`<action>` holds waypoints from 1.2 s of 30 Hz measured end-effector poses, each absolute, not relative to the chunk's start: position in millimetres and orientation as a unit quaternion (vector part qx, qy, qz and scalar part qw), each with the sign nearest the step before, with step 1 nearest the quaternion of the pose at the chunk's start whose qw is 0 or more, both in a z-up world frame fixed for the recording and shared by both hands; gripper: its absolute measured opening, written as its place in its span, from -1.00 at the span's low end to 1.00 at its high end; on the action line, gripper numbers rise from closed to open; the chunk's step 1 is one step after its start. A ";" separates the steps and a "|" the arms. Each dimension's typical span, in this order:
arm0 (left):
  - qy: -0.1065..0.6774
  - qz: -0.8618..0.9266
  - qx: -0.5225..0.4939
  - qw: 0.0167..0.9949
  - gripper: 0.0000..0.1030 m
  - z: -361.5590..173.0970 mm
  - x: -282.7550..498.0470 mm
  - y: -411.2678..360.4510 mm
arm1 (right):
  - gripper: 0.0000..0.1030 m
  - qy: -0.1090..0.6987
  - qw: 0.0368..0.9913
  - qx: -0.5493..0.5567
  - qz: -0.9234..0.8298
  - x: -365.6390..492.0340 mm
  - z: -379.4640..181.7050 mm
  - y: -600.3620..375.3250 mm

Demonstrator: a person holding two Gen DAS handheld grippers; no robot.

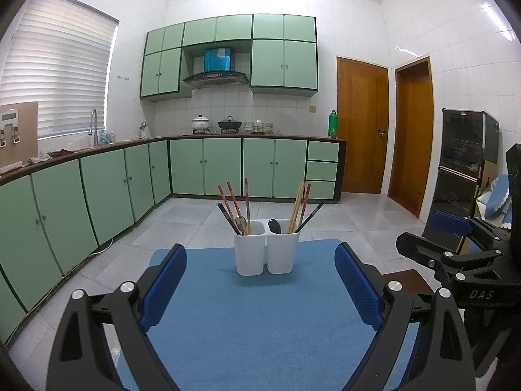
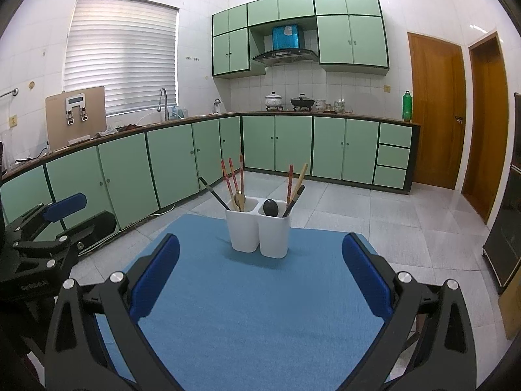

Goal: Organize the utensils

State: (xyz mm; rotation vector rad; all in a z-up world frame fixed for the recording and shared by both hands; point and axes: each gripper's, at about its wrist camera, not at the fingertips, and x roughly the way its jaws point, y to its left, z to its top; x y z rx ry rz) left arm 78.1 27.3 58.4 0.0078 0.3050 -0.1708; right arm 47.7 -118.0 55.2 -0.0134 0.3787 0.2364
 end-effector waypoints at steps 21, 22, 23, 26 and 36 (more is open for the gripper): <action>0.154 -0.085 0.005 0.984 0.76 59.4 81.1 26.5 | 0.88 0.189 0.975 -0.005 0.118 46.9 54.8 -116.9; 0.155 -0.085 0.005 0.984 0.76 58.8 81.2 26.4 | 0.88 0.189 0.975 -0.006 0.118 46.9 54.9 -117.0; 0.155 -0.085 0.005 0.984 0.76 57.9 81.4 26.5 | 0.88 0.189 0.975 -0.006 0.119 46.6 55.1 -116.5; 0.155 -0.085 0.005 0.984 0.76 57.6 81.2 26.7 | 0.88 0.189 0.975 -0.006 0.118 47.0 54.8 -116.8; 0.155 -0.085 0.005 0.984 0.76 57.8 81.3 27.3 | 0.88 0.190 0.975 -0.006 0.119 46.9 55.0 -115.1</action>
